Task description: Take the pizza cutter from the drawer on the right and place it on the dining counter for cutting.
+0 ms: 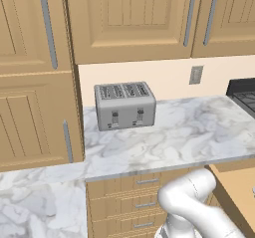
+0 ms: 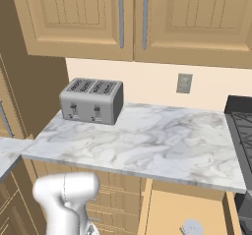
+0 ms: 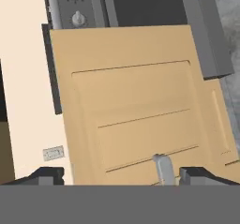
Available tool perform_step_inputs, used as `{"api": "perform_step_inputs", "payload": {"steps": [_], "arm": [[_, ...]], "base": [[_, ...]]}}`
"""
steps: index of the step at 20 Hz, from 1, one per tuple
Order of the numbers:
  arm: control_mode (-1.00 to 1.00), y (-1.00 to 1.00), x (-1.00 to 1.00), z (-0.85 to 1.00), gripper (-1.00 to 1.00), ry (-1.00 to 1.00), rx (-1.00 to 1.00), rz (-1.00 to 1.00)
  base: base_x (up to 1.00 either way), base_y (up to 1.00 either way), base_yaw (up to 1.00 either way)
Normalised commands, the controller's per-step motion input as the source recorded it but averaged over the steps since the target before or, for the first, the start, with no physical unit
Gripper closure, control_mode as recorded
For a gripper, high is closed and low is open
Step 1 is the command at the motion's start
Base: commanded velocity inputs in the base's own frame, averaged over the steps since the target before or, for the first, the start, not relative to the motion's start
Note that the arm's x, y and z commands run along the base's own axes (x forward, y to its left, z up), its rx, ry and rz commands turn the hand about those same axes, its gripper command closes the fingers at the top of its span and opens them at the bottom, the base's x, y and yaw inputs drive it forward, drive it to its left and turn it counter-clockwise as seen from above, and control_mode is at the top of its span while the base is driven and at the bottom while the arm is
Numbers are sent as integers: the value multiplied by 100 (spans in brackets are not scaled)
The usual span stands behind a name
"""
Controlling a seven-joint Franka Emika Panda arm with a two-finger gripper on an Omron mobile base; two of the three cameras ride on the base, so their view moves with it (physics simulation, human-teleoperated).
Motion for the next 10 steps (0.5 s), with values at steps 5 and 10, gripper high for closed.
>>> {"api": "perform_step_inputs", "payload": {"steps": [5, 10], "arm": [[-100, 0, -3, 93, -100, 0, 5, -6], [-100, 3, 0, 100, -100, 0, 2, -5]], "base": [[0, 0, 0], [0, 0, 0]]}}
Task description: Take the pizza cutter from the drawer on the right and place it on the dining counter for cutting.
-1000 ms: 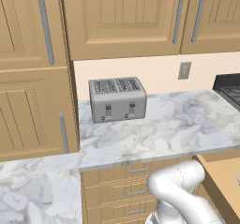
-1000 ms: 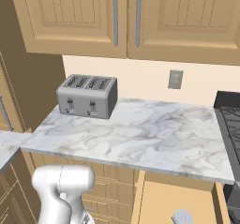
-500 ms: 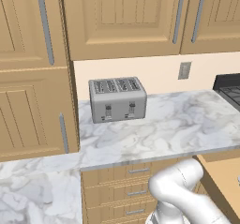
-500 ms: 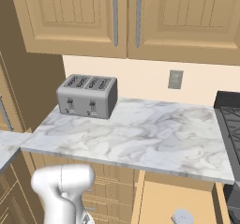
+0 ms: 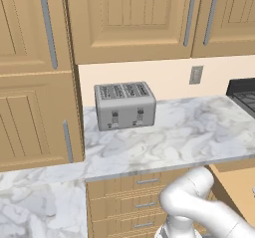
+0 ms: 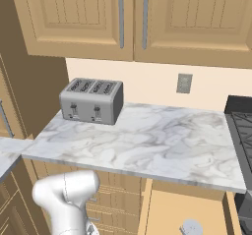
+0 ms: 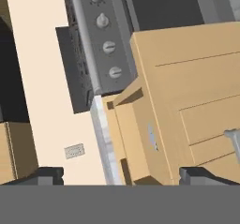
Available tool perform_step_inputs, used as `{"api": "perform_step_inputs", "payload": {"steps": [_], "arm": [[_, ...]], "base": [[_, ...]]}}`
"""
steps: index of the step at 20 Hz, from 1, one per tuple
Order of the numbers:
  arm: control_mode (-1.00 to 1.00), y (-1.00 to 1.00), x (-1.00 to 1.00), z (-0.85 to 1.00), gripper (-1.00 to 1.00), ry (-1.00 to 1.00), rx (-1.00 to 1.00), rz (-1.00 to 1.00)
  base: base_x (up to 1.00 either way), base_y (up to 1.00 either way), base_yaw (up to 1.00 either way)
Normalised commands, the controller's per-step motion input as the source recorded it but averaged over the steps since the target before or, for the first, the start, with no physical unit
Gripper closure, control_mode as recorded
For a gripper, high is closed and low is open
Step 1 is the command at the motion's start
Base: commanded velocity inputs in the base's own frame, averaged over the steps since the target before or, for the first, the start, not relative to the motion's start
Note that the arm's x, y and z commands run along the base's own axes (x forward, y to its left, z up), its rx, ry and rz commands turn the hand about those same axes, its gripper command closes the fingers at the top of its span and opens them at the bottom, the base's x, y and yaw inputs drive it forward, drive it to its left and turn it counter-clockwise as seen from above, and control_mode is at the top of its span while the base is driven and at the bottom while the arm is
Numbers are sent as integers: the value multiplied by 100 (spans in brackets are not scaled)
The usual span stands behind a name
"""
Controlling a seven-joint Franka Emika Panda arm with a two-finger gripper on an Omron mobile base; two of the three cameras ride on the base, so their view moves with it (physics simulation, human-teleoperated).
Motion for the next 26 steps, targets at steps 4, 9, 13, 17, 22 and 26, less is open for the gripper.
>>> {"api": "perform_step_inputs", "payload": {"steps": [4, 9, 13, 17, 22, 26], "arm": [[-100, 24, 1, 95, -100, 1, 1, -4], [-100, 26, 8, 98, -100, 4, 0, -5], [-100, 41, 23, 85, -100, 7, 0, -3], [-100, 65, 52, 40, -100, 15, 0, -1], [-100, 46, 70, 44, -100, 16, 0, 0], [-100, 24, 68, 65, -100, 14, 0, 0]], "base": [[0, 0, 0], [0, 0, 0], [0, 0, 0], [0, 0, 0], [0, 0, 0], [0, 0, 0]]}}
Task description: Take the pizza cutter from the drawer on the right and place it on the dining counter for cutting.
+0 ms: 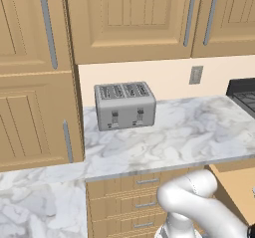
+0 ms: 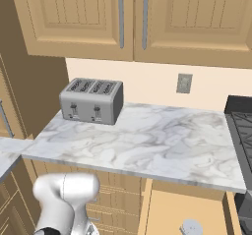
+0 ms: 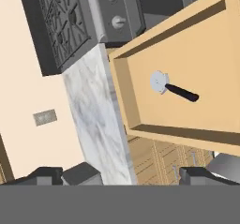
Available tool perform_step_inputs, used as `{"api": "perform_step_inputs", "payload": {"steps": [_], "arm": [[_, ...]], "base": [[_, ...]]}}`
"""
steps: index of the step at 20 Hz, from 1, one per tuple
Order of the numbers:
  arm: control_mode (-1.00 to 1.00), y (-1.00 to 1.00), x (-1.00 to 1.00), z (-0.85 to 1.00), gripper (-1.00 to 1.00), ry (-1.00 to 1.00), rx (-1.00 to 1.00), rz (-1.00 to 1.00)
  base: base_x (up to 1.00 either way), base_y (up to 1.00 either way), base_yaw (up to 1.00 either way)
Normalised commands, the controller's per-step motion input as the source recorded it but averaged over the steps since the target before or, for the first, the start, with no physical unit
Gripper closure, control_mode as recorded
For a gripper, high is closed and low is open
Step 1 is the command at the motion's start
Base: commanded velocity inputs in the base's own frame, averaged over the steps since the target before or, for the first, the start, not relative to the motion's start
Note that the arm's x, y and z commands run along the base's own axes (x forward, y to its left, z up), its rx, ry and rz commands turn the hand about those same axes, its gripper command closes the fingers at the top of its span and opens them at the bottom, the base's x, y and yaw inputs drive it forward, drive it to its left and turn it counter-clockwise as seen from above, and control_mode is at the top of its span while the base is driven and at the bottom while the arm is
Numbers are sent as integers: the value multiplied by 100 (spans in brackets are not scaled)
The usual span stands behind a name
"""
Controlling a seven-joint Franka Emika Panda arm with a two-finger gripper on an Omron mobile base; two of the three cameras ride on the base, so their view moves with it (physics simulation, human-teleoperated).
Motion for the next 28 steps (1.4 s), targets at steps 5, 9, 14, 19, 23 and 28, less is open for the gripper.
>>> {"api": "perform_step_inputs", "payload": {"steps": [5, 9, 14, 19, 23, 28], "arm": [[-100, 30, 66, 56, -100, 16, 0, 0], [-100, 21, 56, 14, -100, 25, 0, 0], [-100, 13, 58, 0, -100, 26, -2, 0], [-100, 25, 48, -2, -100, 27, -6, 0], [-100, 0, 34, -21, -100, 26, -2, 6], [-100, 2, 41, -49, -100, 23, -5, 17]], "base": [[0, 0, 0], [0, 0, 0], [0, 0, 0], [0, 0, 0], [0, 0, 0], [0, 0, 0]]}}
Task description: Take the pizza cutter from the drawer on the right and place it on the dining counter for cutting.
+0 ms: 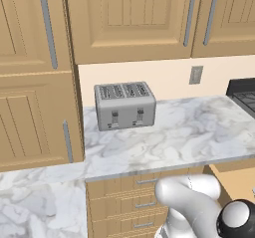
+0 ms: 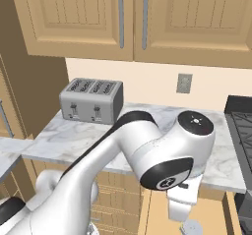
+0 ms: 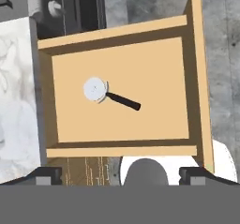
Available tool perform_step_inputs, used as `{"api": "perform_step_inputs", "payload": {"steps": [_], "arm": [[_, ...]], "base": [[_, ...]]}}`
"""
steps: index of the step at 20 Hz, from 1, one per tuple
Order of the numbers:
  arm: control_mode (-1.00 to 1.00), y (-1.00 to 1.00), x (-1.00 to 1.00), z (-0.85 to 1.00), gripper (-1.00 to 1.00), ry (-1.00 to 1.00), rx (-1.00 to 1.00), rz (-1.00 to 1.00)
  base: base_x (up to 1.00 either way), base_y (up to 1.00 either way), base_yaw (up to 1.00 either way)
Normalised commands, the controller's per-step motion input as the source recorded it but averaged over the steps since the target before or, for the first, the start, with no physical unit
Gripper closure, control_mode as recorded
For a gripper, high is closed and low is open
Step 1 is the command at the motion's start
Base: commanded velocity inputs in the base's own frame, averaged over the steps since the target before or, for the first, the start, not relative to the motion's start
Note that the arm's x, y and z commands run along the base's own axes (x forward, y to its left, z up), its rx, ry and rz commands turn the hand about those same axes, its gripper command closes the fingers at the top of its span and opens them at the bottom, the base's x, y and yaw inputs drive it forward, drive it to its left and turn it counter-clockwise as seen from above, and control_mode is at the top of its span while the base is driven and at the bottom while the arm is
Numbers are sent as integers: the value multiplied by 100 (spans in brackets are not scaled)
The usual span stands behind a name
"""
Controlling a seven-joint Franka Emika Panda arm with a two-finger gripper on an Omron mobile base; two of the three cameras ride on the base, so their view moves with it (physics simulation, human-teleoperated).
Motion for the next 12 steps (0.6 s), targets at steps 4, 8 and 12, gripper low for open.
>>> {"api": "perform_step_inputs", "payload": {"steps": [4, 8, 12], "arm": [[-100, 0, 19, -49, -100, 19, -4, 23], [-100, 0, 9, -55, -100, 11, -5, 25], [-100, 0, 0, -44, -100, 0, -2, 24]], "base": [[0, 0, 0], [0, 0, 0], [0, 0, 0]]}}
